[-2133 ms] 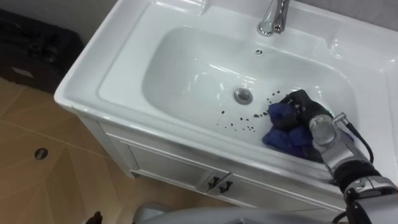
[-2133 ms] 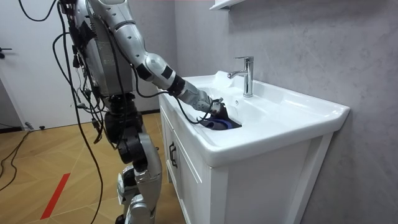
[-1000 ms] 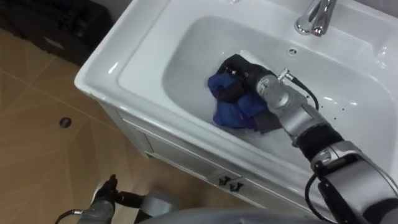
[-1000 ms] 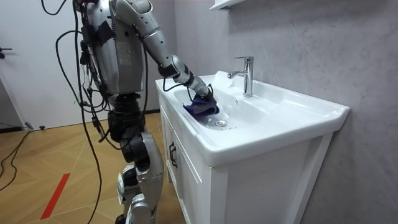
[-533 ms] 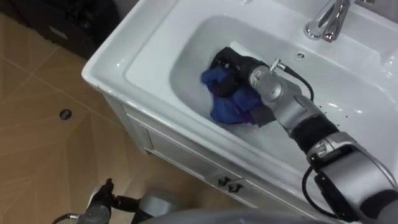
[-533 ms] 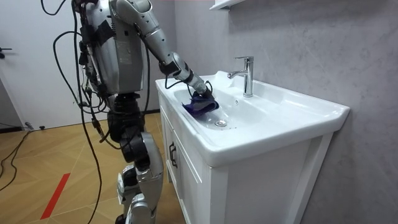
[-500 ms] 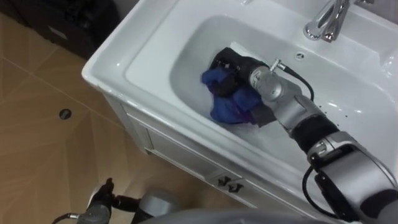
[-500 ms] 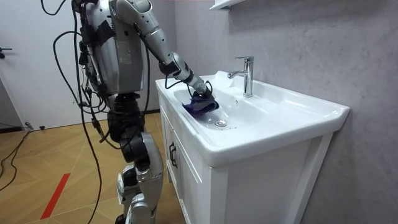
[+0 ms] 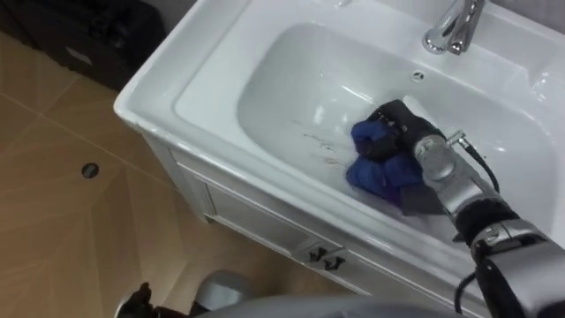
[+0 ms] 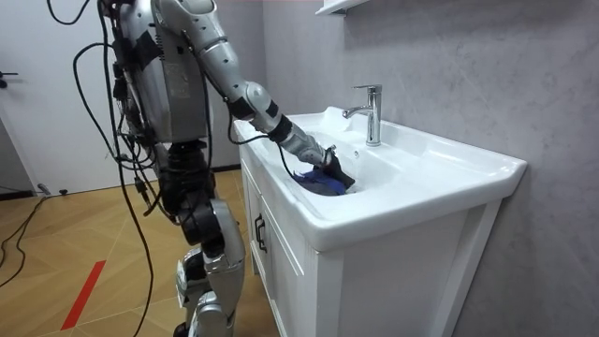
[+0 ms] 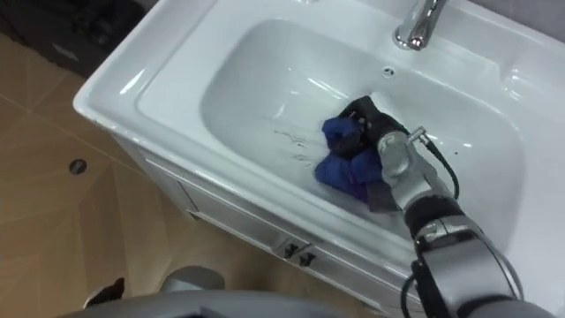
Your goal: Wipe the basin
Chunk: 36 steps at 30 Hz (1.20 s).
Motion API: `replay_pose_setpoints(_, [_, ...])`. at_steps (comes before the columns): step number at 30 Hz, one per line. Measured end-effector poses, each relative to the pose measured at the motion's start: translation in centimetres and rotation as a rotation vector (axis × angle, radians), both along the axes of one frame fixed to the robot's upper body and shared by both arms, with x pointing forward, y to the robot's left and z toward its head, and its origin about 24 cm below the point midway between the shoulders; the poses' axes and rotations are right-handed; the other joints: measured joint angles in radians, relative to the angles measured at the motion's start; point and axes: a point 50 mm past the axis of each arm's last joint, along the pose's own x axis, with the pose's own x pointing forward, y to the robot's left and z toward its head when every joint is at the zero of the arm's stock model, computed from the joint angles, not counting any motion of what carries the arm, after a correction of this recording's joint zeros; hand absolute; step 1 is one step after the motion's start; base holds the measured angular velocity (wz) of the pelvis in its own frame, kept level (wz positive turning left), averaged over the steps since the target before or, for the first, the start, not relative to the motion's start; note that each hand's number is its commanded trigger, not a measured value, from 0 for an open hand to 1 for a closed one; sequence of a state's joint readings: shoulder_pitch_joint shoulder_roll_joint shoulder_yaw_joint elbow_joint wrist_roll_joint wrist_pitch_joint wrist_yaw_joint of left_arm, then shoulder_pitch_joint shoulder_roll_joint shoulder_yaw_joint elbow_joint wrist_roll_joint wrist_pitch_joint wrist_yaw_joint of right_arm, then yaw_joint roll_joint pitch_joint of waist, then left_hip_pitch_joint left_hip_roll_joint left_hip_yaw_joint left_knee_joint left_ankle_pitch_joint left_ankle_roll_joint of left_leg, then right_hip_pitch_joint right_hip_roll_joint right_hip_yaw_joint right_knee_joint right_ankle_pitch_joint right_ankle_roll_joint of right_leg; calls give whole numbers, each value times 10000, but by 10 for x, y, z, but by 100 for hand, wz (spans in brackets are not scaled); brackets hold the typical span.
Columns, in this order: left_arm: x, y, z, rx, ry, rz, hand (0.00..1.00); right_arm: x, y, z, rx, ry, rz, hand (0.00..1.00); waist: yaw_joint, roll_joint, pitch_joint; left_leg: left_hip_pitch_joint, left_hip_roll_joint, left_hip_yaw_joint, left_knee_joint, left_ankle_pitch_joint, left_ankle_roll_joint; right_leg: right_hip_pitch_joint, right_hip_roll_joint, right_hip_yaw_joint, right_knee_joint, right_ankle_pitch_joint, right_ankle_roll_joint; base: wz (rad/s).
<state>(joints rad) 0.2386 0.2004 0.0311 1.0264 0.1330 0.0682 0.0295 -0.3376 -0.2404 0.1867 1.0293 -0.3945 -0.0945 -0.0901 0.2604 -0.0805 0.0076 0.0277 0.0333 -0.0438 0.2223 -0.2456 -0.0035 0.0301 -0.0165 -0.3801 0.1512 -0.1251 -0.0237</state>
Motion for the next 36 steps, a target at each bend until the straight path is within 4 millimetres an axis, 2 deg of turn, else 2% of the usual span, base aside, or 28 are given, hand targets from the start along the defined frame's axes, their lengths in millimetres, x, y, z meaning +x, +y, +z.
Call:
replay_pose_setpoints(2, [-4,1,0,13,127,-83,0,-4,-9,-1,-47,-35,-471,100,-245,144,-75,17,0,-11,-19,0,0,36,-1,-6,2,-1,2,2])
replay_pose_setpoints(3, [-2,1,0,-69,56,-99,0,-5,-12,-2,-28,-65,-629,100,-373,191,-90,22,-1,-35,-18,1,-2,52,-3,-4,2,-2,1,0])
replay_pose_setpoints(5, [1,1,1,-175,-79,-134,0,-8,-18,-3,9,-42,-929,100,-411,228,-110,41,-7,-40,-13,9,-6,70,-7,32,1,-3,-1,0])
replay_pose_setpoints(12, [0,8,4,-256,-230,57,0,-15,-47,0,-442,-64,-1703,100,-654,133,-80,120,-158,-176,-23,136,84,85,-173,-98,84,-72,100,9])
replay_pose_setpoints(15, [-5,13,6,-131,-158,-6,0,-20,-60,0,-442,-56,-2324,100,-855,5,-39,175,-208,-205,-10,136,90,218,-227,-213,67,-109,162,11])
replay_pose_setpoints(18, [-10,16,8,-11,-86,-23,0,-21,-67,3,-470,-176,-2678,100,-967,-124,-43,197,-246,-204,-25,134,97,238,-263,-192,87,-125,194,2])
replay_pose_setpoints(22, [-16,18,8,126,95,27,0,-24,-75,5,-774,-174,-2809,100,-1043,-101,-29,281,-289,-188,-28,140,109,277,-334,-188,200,-150,241,4])
replay_pose_setpoints(23, [-18,20,9,204,115,131,0,-24,-77,6,-794,-281,-2938,100,-1095,-136,-54,313,-294,-169,-76,154,147,295,-340,-183,196,-148,246,0])
replay_pose_setpoints(27, [-26,23,10,366,281,195,0,-25,-80,6,-820,-394,-3191,100,-1306,-27,-29,581,-298,-177,-223,169,198,583,-350,-204,180,-159,281,5])
replay_pose_setpoints(28, [-26,24,10,379,271,203,0,-26,-80,5,-820,-386,-3269,100,-1315,-53,-78,655,-300,-178,-245,167,202,651,-356,-218,189,-169,296,6])
replay_pose_setpoints(29, [-25,24,10,374,261,202,0,-26,-82,5,-788,-385,-3397,100,-1317,-8,-69,704,-301,-177,-248,167,203,709,-361,-238,185,-172,302,6])
replay_pose_setpoints(33, [-27,26,11,446,299,408,0,-26,-83,6,-672,-455,-3638,100,-1332,29,-121,752,-311,-177,-242,185,229,764,-384,-309,199,-175,306,2])
replay_pose_setpoints(36, [-35,28,11,489,500,622,0,-25,-86,8,-571,-576,-3839,100,-1402,67,-126,832,-332,-181,-259,191,239,840,-410,-333,201,-189,329,2])
